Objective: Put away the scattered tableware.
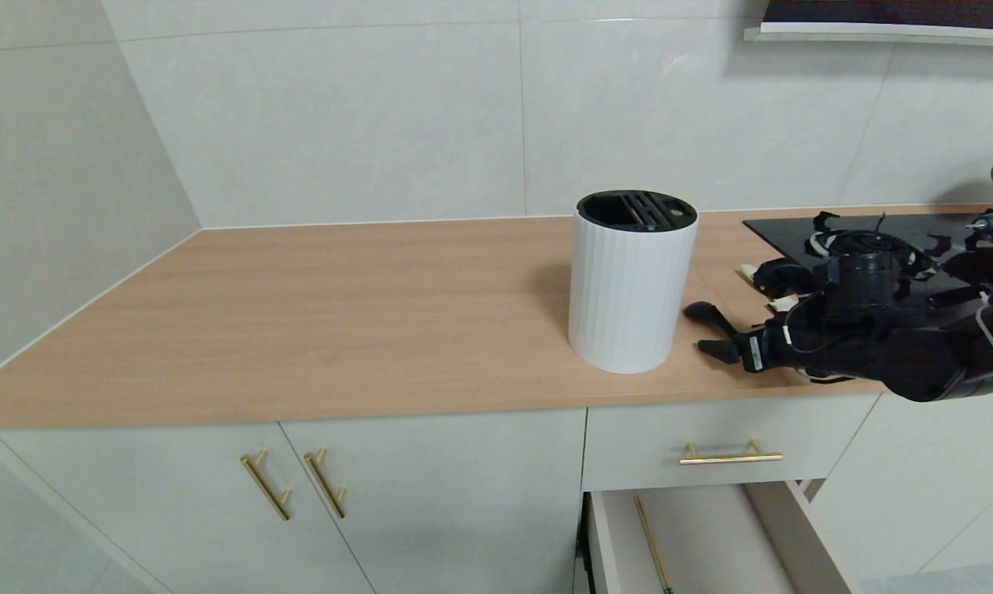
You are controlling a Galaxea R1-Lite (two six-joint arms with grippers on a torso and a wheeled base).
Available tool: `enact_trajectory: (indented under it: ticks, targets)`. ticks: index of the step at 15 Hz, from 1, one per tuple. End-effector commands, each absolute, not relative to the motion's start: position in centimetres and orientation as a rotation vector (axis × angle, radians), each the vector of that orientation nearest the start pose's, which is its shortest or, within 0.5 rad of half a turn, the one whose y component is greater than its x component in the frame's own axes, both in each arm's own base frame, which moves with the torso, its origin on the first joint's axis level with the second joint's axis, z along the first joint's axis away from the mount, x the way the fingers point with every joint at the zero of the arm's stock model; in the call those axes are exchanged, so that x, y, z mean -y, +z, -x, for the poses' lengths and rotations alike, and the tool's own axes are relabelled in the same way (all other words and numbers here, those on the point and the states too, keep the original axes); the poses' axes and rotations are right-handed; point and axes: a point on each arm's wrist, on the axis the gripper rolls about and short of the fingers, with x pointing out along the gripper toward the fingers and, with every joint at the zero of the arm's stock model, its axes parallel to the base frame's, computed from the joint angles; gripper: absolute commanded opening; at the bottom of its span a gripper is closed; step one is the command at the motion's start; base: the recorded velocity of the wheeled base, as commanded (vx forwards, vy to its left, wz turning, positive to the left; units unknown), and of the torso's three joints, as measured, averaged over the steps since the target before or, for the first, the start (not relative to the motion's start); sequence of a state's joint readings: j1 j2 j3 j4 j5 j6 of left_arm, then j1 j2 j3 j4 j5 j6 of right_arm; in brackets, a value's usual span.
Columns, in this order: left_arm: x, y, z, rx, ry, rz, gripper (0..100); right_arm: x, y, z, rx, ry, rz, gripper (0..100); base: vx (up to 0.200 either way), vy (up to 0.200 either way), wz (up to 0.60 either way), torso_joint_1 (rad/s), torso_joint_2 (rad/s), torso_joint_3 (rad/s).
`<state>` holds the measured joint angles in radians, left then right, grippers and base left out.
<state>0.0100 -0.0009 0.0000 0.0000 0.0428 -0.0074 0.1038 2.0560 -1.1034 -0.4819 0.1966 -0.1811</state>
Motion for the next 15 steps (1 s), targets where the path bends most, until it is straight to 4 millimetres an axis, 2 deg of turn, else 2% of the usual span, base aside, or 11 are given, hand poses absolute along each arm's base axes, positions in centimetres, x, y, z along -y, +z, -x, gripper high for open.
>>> enact_trajectory:
  ticks: [1, 3, 4, 13, 15]
  targets:
    - [-0.1, 7.5, 2.3, 0.000, 0.054, 0.008, 100, -4.6, 11.6, -39.3, -0.455, 0.338, 0.155, 100, 0.000, 0.000, 0.00, 0.000, 0.00, 0.000]
    - [-0.1, 7.5, 2.3, 0.000, 0.054, 0.008, 100, -4.6, 11.6, -39.4, -0.456, 0.338, 0.155, 100, 0.000, 0.000, 0.00, 0.000, 0.00, 0.000]
    - [-0.1, 7.6, 2.3, 0.002, 0.054, 0.008, 100, -4.6, 11.7, -39.4, -0.453, 0.338, 0.155, 0, 0.000, 0.000, 0.00, 0.000, 0.00, 0.000]
    - [-0.1, 7.6, 2.3, 0.002, 0.054, 0.008, 100, -4.4, 12.8, -39.0, -0.428, 0.329, 0.151, 0, 0.000, 0.000, 0.00, 0.000, 0.00, 0.000]
    - [-0.1, 7.5, 2.3, 0.000, 0.054, 0.008, 100, -4.2, 15.2, -37.8, -0.406, 0.260, 0.142, 0, 0.000, 0.000, 0.00, 0.000, 0.00, 0.000]
